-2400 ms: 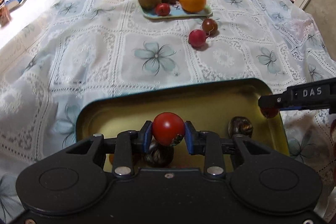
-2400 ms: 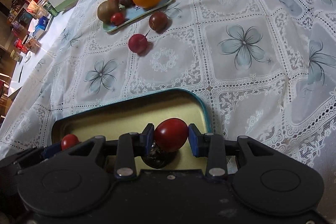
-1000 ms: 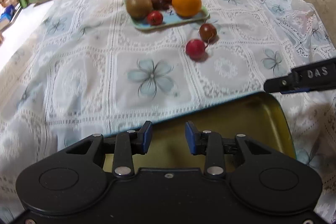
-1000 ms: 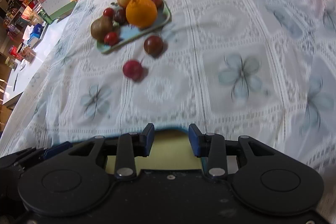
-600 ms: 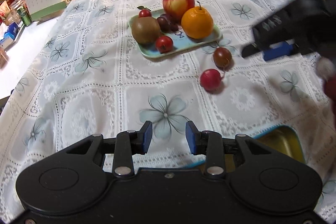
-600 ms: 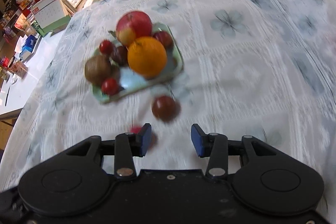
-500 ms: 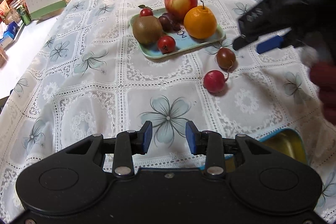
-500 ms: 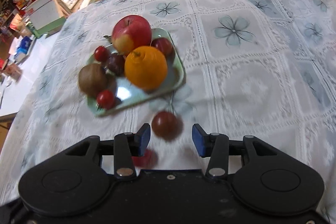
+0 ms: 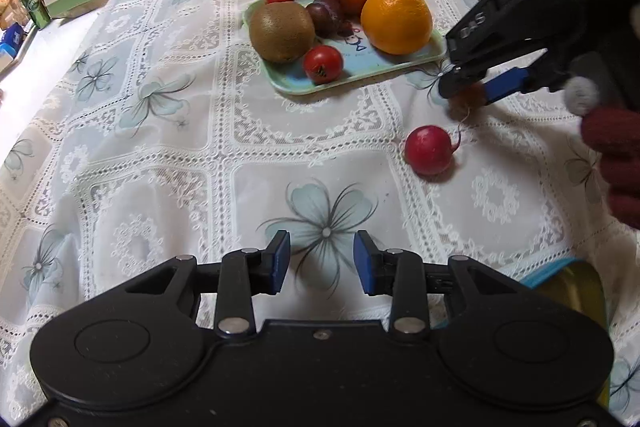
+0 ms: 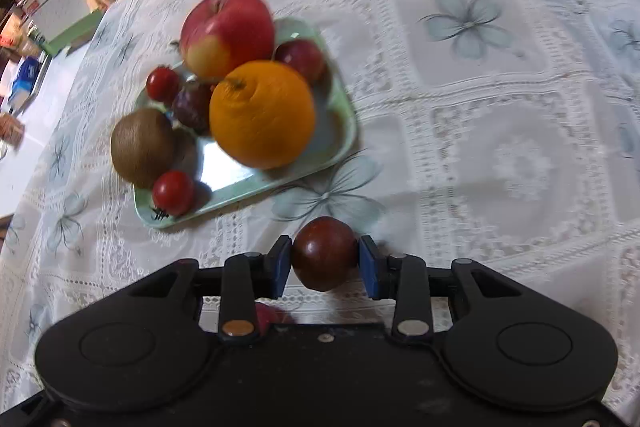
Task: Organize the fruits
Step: 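Grasp a dark red plum with the right gripper while the left grasps a red radish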
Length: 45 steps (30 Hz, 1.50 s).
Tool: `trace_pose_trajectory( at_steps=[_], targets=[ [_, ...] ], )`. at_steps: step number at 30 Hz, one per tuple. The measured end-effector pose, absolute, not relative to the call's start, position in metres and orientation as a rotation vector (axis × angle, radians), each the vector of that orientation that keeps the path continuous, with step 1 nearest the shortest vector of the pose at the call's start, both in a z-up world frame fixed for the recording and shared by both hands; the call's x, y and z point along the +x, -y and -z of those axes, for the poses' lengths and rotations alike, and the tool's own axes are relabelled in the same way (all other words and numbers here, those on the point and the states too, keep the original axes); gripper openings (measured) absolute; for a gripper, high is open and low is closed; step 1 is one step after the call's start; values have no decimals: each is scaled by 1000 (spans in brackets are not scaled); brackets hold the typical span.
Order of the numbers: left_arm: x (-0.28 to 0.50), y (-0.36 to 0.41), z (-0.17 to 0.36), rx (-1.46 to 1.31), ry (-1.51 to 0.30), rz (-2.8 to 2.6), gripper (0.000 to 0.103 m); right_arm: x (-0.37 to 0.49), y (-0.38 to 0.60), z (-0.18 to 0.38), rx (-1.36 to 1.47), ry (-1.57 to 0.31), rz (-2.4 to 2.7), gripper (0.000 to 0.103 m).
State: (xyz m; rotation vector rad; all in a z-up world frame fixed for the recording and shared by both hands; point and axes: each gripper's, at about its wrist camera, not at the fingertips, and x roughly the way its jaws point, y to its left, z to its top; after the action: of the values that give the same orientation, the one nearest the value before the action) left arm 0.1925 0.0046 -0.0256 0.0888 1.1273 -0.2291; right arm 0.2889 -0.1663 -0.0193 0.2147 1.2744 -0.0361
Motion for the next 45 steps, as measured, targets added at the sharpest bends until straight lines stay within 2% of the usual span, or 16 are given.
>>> trace_pose_trajectory(
  at_steps=[9,17,28,45],
  targets=[
    [208,38,15,146,-1066,285,46,251,199,-18,231,-1242,51,37],
    [221,71,29,187,-1085,288,46,217,235,-13,278,-1202,111,37],
    [228,93,32,239,-1043,275,59,214,240,-9,305,-1195,120,37],
    [247,94,50,198,-1101,246,56,214,248,-5,336,-1204,125,37]
  ],
)
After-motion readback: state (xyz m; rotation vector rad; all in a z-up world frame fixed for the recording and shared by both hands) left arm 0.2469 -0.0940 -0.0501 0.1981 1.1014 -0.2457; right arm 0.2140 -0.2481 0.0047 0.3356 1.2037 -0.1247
